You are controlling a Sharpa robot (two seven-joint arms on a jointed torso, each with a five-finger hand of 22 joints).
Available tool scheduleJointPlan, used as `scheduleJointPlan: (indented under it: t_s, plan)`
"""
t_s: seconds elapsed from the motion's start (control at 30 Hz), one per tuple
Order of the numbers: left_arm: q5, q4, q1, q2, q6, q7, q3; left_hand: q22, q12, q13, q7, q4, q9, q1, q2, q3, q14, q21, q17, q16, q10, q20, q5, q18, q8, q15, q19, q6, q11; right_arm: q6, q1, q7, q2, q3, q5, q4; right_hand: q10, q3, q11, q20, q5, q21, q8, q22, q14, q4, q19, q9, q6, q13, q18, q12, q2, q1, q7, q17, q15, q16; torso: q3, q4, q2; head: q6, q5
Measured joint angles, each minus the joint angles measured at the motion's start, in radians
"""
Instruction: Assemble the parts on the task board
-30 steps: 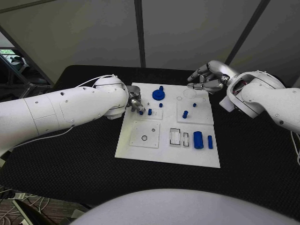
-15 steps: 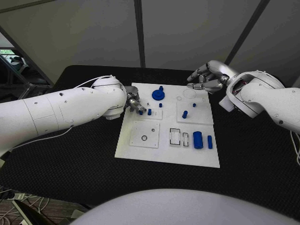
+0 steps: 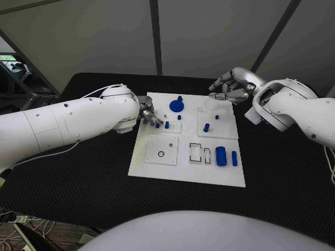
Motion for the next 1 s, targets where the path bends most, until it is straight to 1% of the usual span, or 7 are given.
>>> scheduleJointPlan:
  t_s: [0.47, 0.6, 0.77, 0.87, 0.9, 0.97, 1.0]
  plan:
    - [0.003, 0.007, -0.001, -0.019, -0.095, 0.042, 0.004, 0.0, -0.001, -0.013, -0.003, 0.071, 0.004, -0.003, 0.02, -0.127, 0.0, -0.023, 0.0, 0.0, -0.015, 0.0, 0.0, 0.0, -0.008, 0.0, 0.0, 0.003, 0.007, 0.0, 0.0, 0.0, 0.002, 0.0, 0.0, -0.001, 0.0, 0.0, 0.0, 0.0, 0.0, 0.0, 0.0, 0.0, 0.0, 0.0, 0.0, 0.0, 0.0, 0.0, 0.0, 0.0, 0.0, 0.0, 0.0, 0.0, 0.0, 0.0, 0.0001, -0.0001, 0.0, 0.0, 0.001]
    - [0.007, 0.008, -0.004, -0.025, -0.133, 0.062, 0.019, 0.0, -0.003, -0.02, -0.003, 0.081, 0.004, 0.001, 0.025, -0.144, 0.0, -0.035, 0.0, -0.006, -0.02, 0.006, 0.0, 0.0, -0.012, 0.0, -0.006, 0.003, 0.008, 0.0, 0.0, 0.001, 0.002, 0.0, 0.0, -0.001, 0.0, 0.0, 0.0, 0.0, 0.0, 0.0, 0.0, 0.0, 0.0, 0.0, 0.0, 0.0, 0.0, 0.0, 0.0, 0.0, 0.0, 0.0, 0.0, 0.0, 0.0, 0.0, 0.0006, -0.0002, 0.0, 0.0, 0.0]
    - [0.011, 0.009, -0.011, -0.035, -0.175, 0.087, 0.041, 0.0, -0.036, -0.063, 0.012, 0.089, 0.005, 0.026, 0.049, -0.178, -0.002, -0.099, 0.0, -0.027, -0.063, 0.01, 0.0, -0.001, -0.023, 0.003, -0.032, -0.012, 0.016, 0.0, 0.0, 0.001, 0.001, 0.0, 0.0, -0.001, 0.0, 0.0, 0.0, 0.0, 0.0, 0.0, 0.0, 0.0, 0.0, 0.0, 0.0, 0.0, 0.0, 0.0, 0.0, 0.0, 0.0, 0.0, 0.0, 0.0, 0.0, 0.0, 0.0007, -0.0002, 0.0, 0.0, -0.001]
    - [0.017, 0.008, -0.013, -0.039, -0.204, 0.113, 0.048, 0.0, -0.071, -0.094, 0.034, 0.087, -0.001, 0.063, 0.06, -0.196, -0.008, -0.265, -0.005, -0.089, -0.123, 0.022, 0.0, 0.0, -0.048, 0.027, -0.1, -0.061, 0.036, 0.0, 0.0, 0.001, 0.0, 0.0, 0.0, -0.001, 0.0, 0.0, 0.0, 0.0, 0.0, 0.0, 0.0, 0.0, 0.0, 0.0, 0.0, 0.0, 0.0, 0.0, 0.0, 0.0, 0.0, 0.0, 0.0, 0.0, 0.0, 0.0, 0.0007, -0.0002, 0.0, 0.0, -0.002]
    - [0.021, 0.007, -0.013, -0.04, -0.213, 0.124, 0.049, 0.0, -0.08, -0.099, 0.044, 0.086, -0.007, 0.082, 0.061, -0.2, -0.029, -0.34, -0.043, -0.119, -0.145, 0.029, 0.0, 0.0, -0.06, 0.038, -0.132, -0.081, 0.046, 0.0, 0.0, 0.001, 0.0, 0.0, 0.0, -0.001, 0.0, 0.0, 0.0, 0.0, 0.0, 0.0, 0.0, 0.0, 0.0, 0.0, 0.0, 0.0, 0.0, 0.0, 0.0, 0.0, 0.0, 0.0, 0.0, 0.0, 0.0, 0.0, 0.0007, -0.0002, 0.0, 0.0, -0.002]
    - [0.032, 0.005, -0.015, -0.039, -0.237, 0.164, 0.051, -0.004, -0.109, -0.114, 0.074, 0.076, -0.031, 0.136, 0.063, -0.208, -0.13, -0.573, -0.204, -0.224, -0.21, 0.048, 0.0, 0.0, -0.094, 0.062, -0.243, -0.136, 0.076, 0.0, 0.0, 0.001, -0.001, 0.0, 0.0, -0.001, 0.0, 0.0, 0.0, 0.0, 0.0, 0.0, 0.0, -0.001, 0.0, 0.0, 0.0, 0.0, 0.0, -0.001, 0.0, 0.0, 0.0, 0.0, 0.0, -0.001, 0.0, -0.003, 0.0007, -0.0002, 0.0, 0.0, -0.003]
    - [0.038, 0.004, -0.015, -0.038, -0.247, 0.186, 0.051, -0.023, -0.133, -0.128, 0.094, 0.062, -0.05, 0.177, 0.063, -0.204, -0.224, -0.689, -0.342, -0.318, -0.256, 0.06, 0.0, 0.0, -0.117, 0.079, -0.307, -0.17, 0.094, 0.0, 0.0, 0.001, -0.001, 0.0, 0.0, -0.001, 0.0, 0.0, 0.0, 0.0, 0.0, 0.0, 0.0, -0.002, 0.0, 0.0, 0.0, 0.0, 0.0, -0.002, 0.0, 0.0, 0.0, 0.0, 0.0, -0.002, 0.0, -0.005, 0.0007, -0.0002, 0.0, 0.0, -0.003]
